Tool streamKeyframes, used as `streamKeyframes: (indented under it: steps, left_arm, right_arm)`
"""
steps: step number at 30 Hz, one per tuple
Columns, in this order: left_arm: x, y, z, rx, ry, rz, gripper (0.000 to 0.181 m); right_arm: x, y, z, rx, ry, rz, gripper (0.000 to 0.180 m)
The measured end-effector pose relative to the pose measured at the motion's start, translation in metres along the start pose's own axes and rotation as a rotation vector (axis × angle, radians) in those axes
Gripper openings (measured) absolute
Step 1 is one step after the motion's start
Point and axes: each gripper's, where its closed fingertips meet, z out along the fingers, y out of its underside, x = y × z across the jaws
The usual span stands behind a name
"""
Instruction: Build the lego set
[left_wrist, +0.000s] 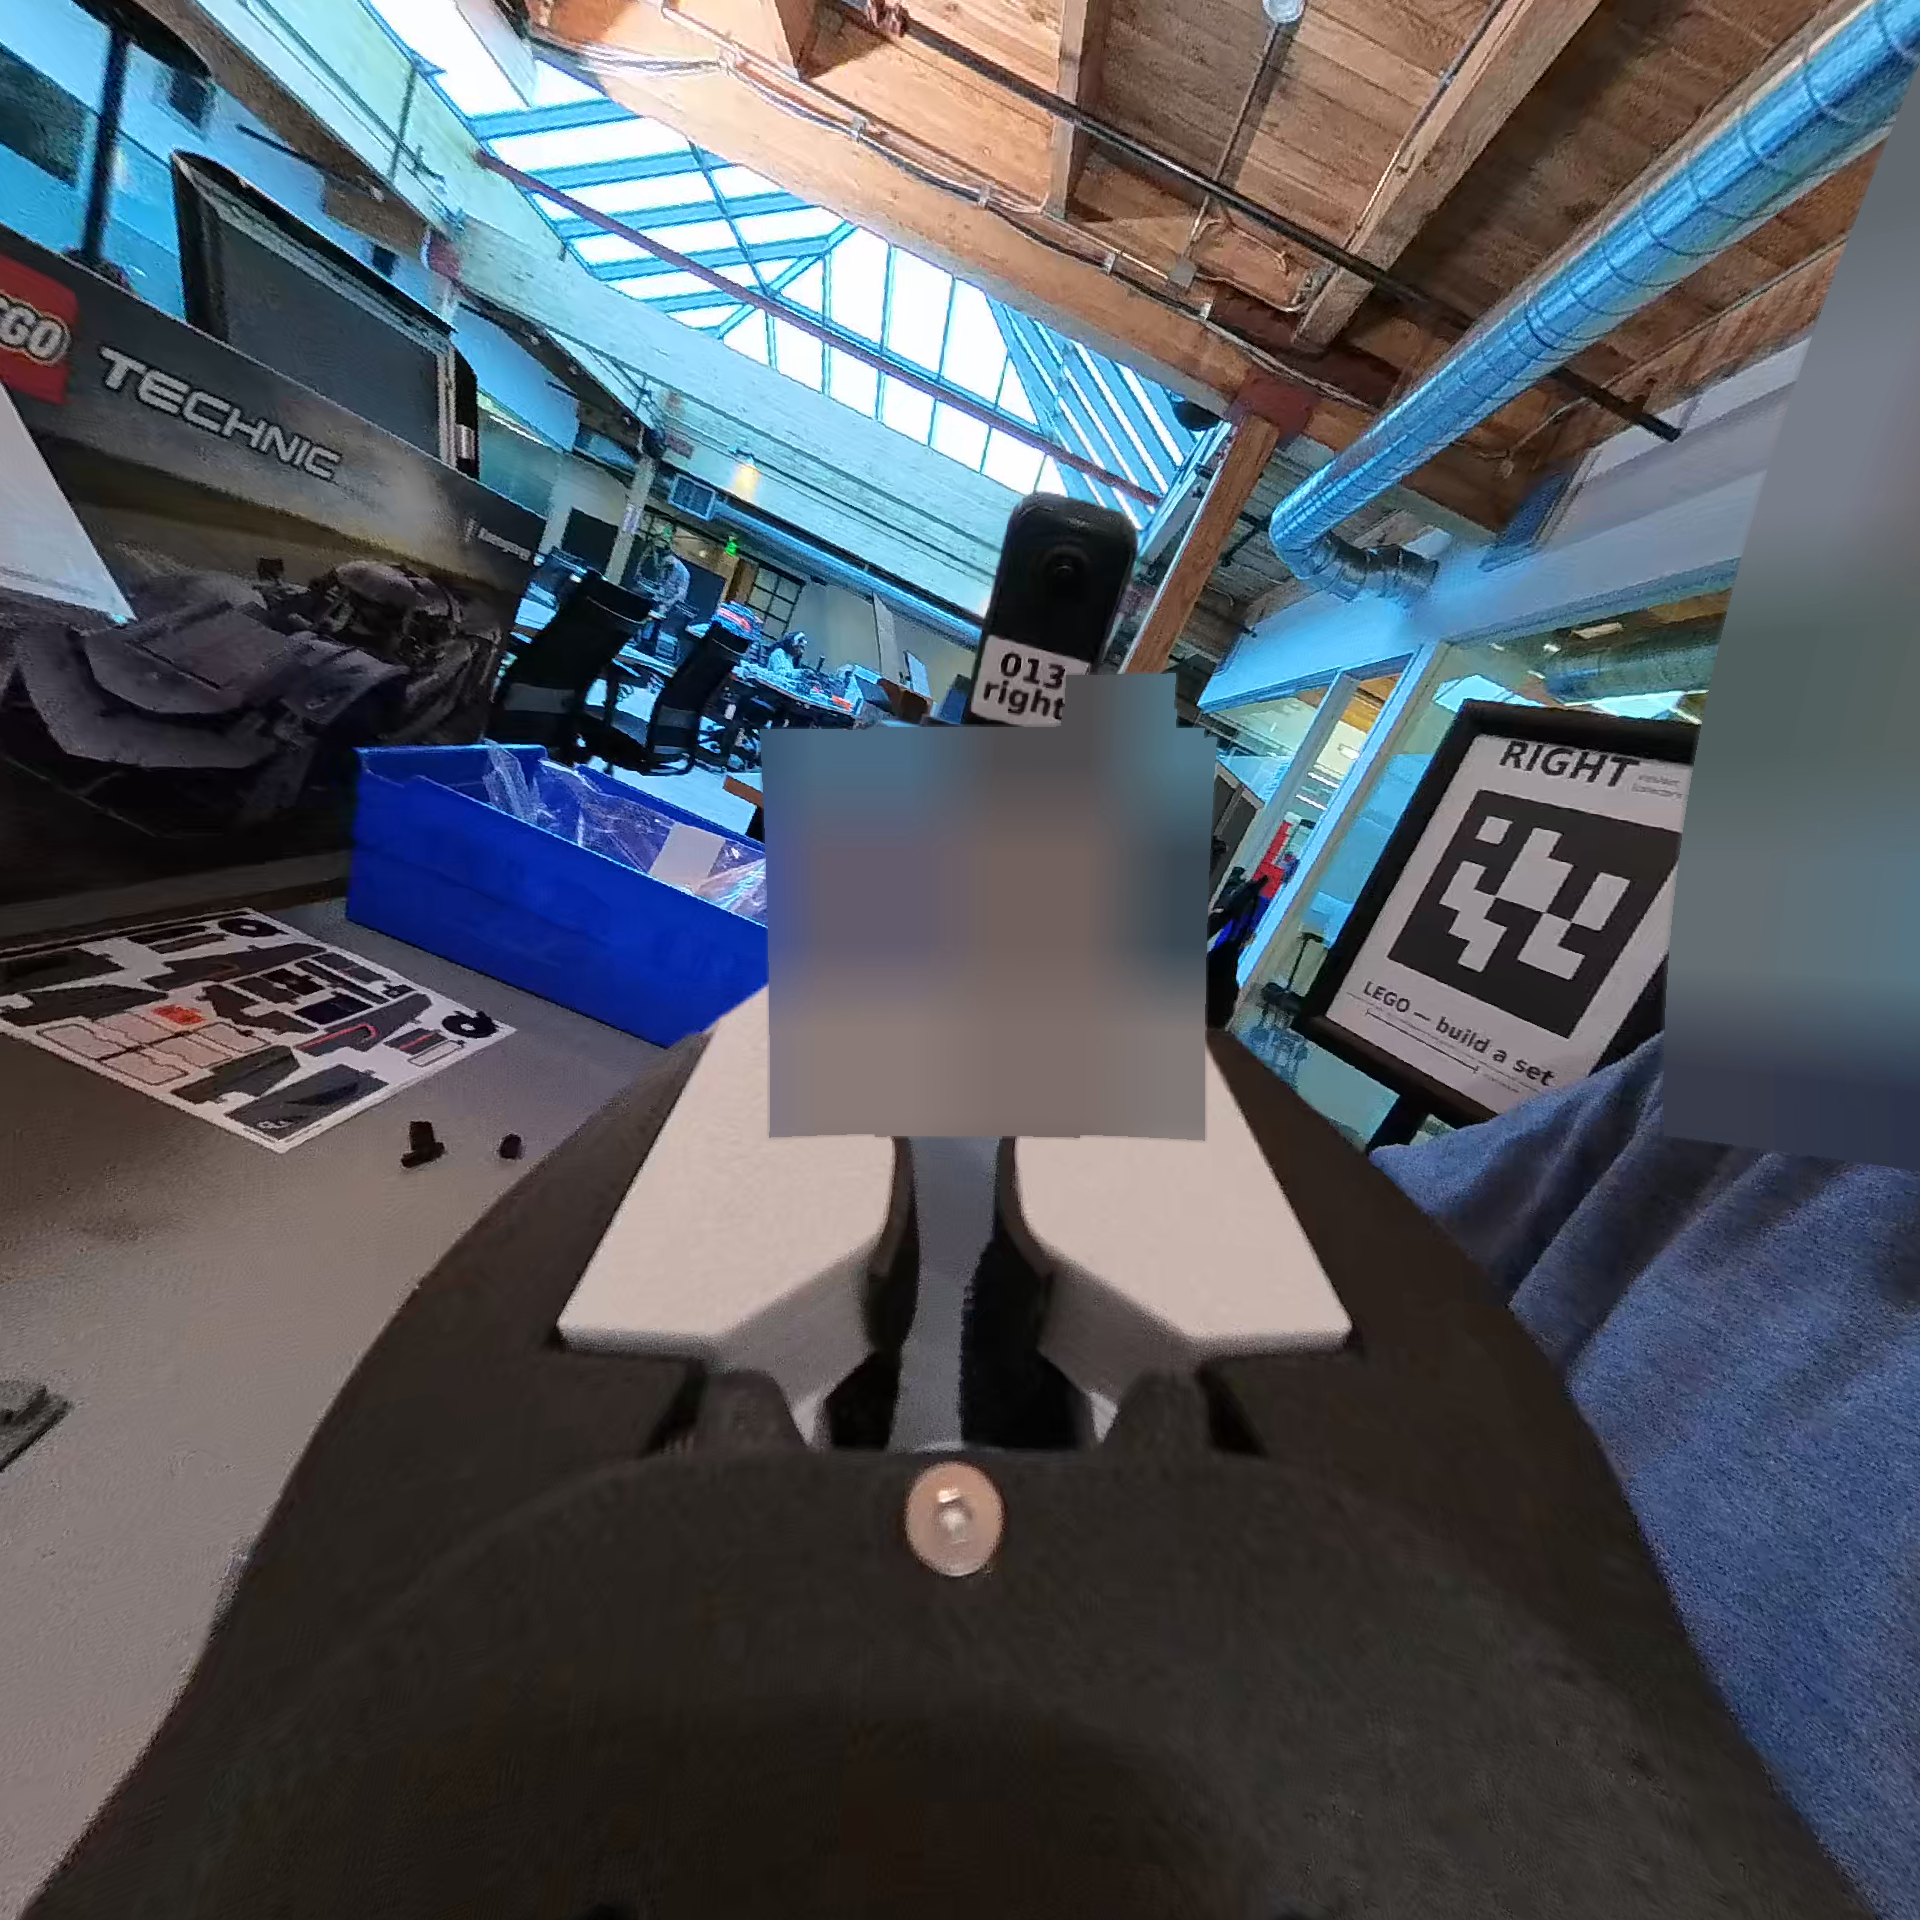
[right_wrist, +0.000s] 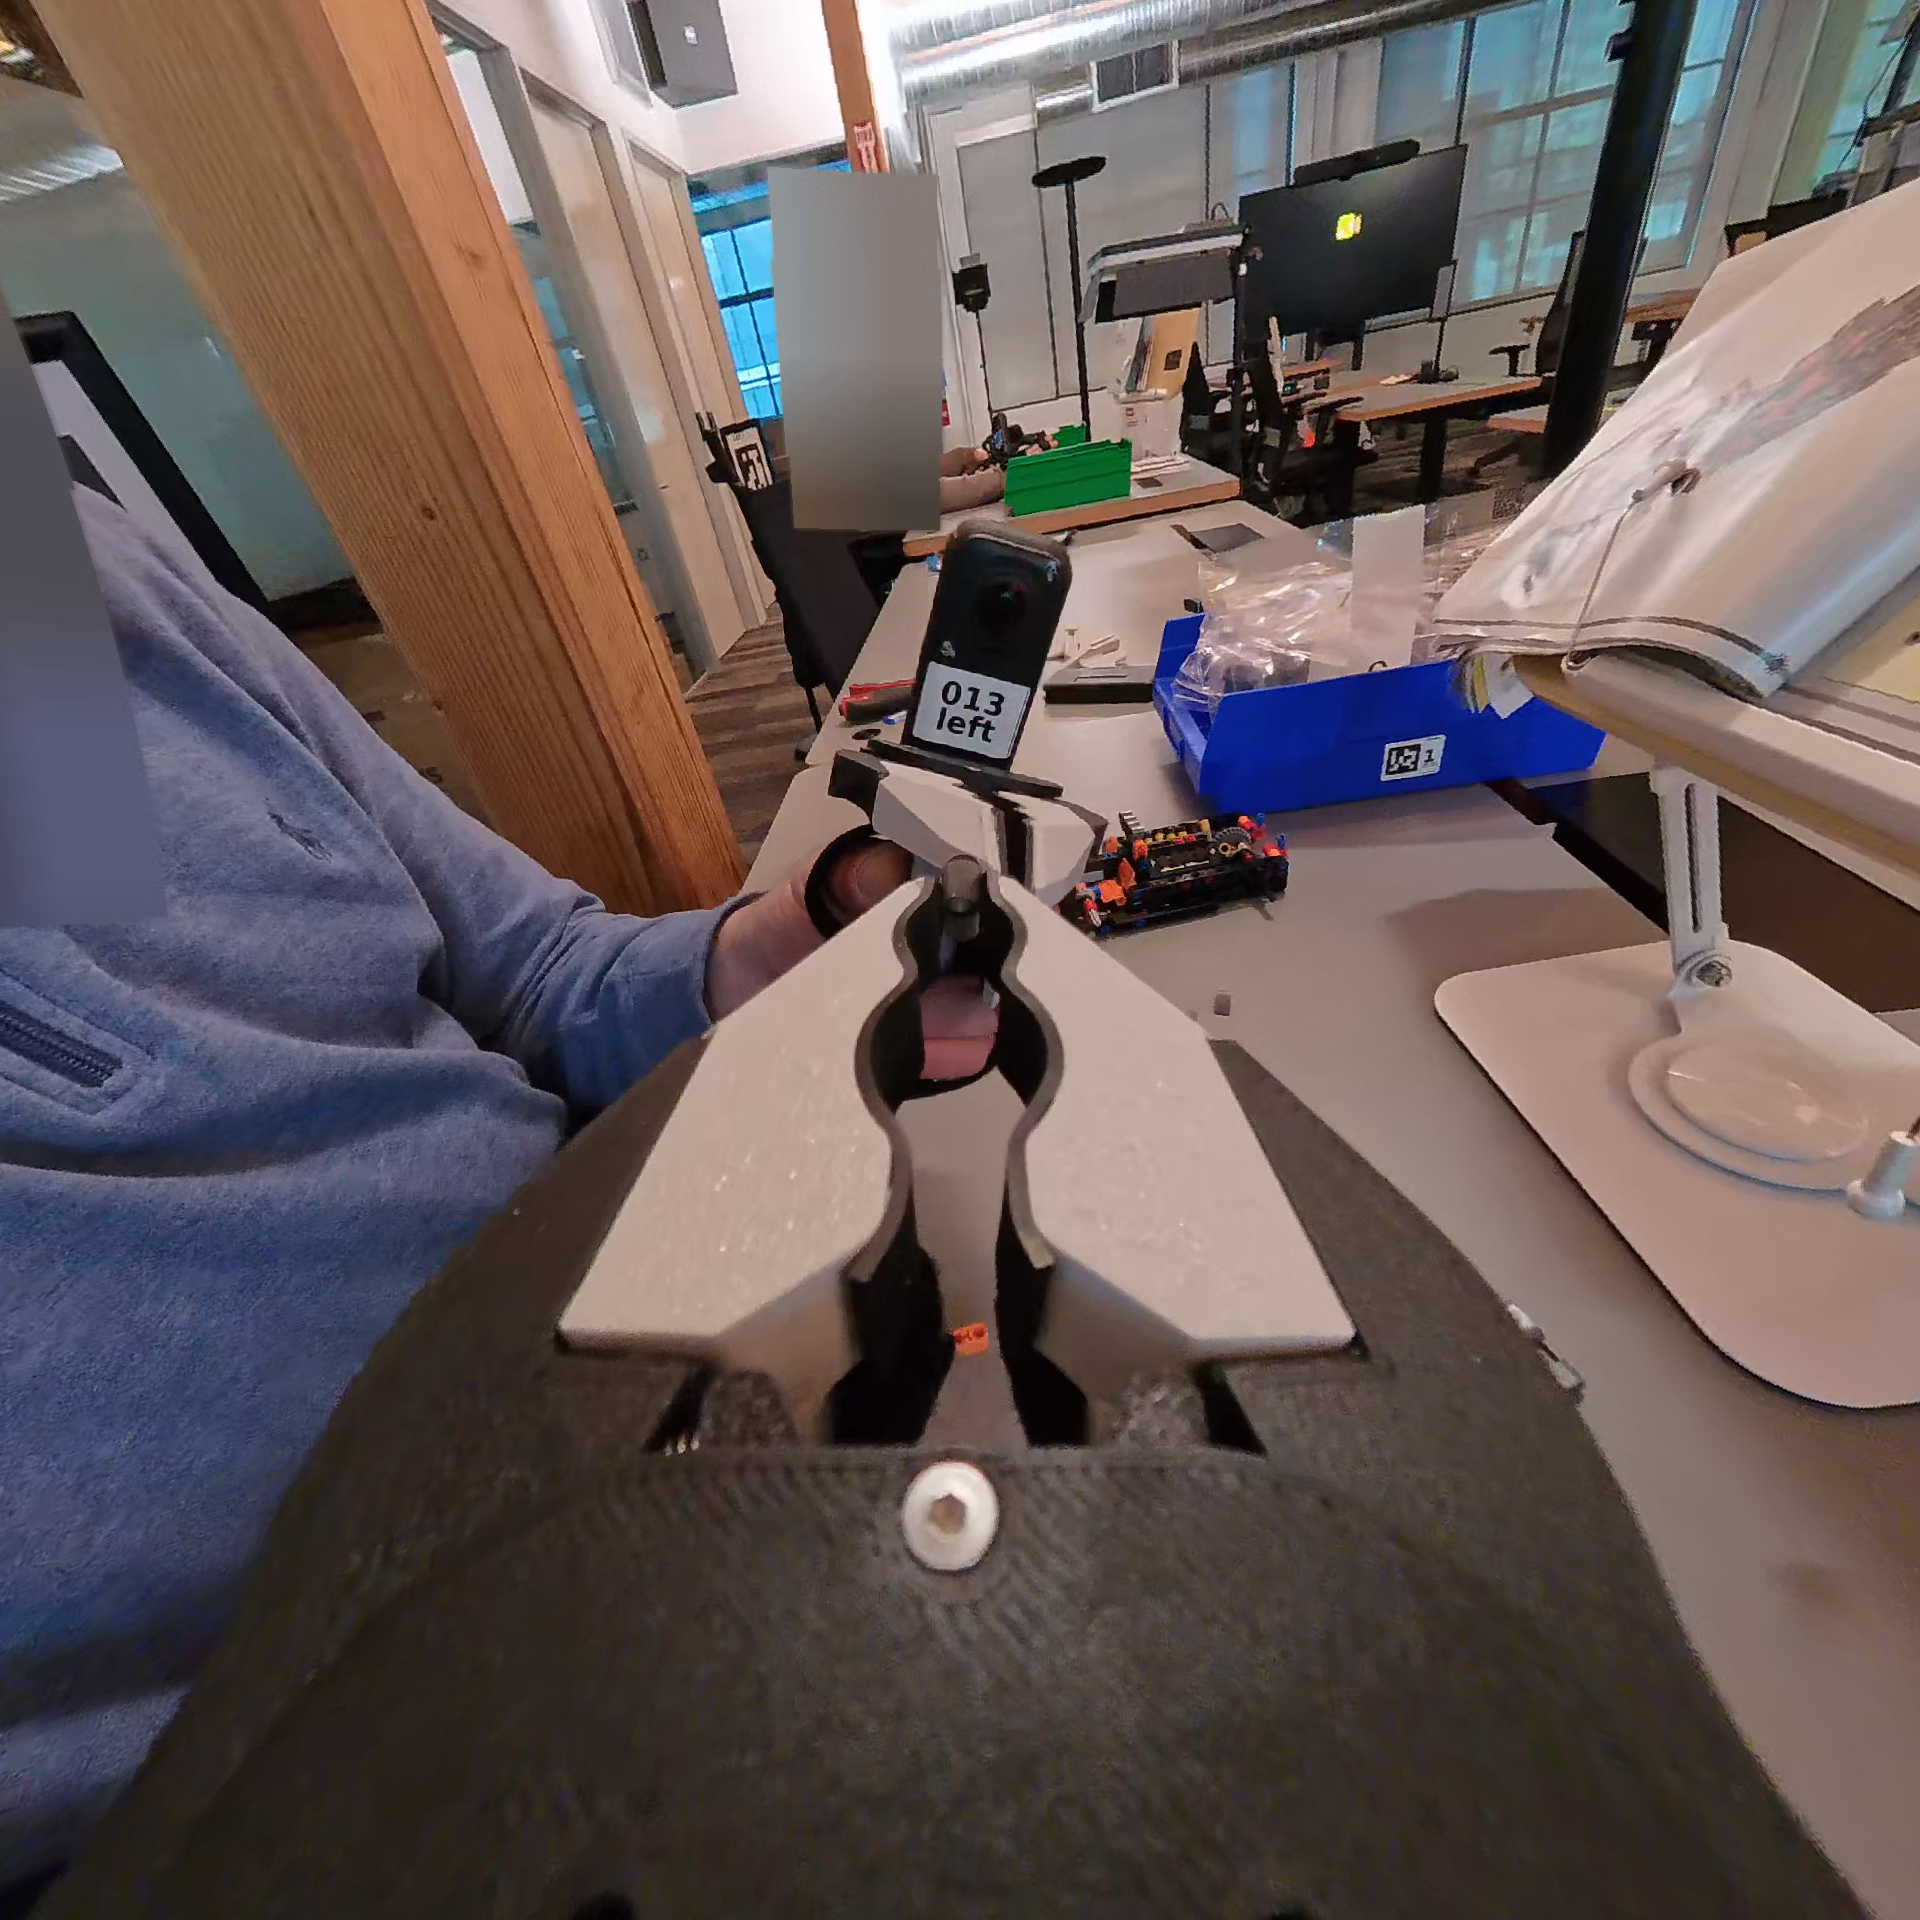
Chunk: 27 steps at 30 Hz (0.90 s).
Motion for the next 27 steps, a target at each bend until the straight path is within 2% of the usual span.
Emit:
streamKeyframes:
  steps: [1,3,7,11,14,18,24,27]
  left_arm:
    - [0.001,-0.001,0.0,0.004,-0.003,0.013,0.001]
    - [0.0,-0.004,0.001,0.026,-0.022,0.039,0.003]
    - [-0.003,-0.017,-0.007,0.079,-0.076,0.13,0.027]
    - [0.0,-0.014,-0.005,-0.018,-0.215,0.447,0.034]
    - [0.003,-0.002,0.004,-0.131,-0.335,0.74,0.033]
    - [-0.005,0.006,0.008,-0.212,-0.49,0.968,0.018]
    - [-0.008,0.008,0.006,-0.255,-0.539,1.06,0.011]
    - [-0.008,0.007,0.005,-0.251,-0.527,1.038,0.011]
  right_arm:
    - [0.0,-0.001,-0.001,0.012,-0.003,0.006,0.005]
    - [0.001,-0.002,-0.001,0.038,-0.006,0.031,0.004]
    - [0.014,-0.007,-0.007,0.119,0.021,0.161,0.005]
    - [0.023,-0.007,-0.012,0.197,0.021,0.299,0.004]
    - [0.02,-0.004,-0.008,0.204,0.02,0.339,0.004]
    - [0.016,0.001,-0.001,0.192,0.032,0.377,0.004]
    - [0.017,0.009,0.003,0.202,0.042,0.448,0.005]
    - [0.017,0.008,0.004,0.212,0.042,0.456,0.005]
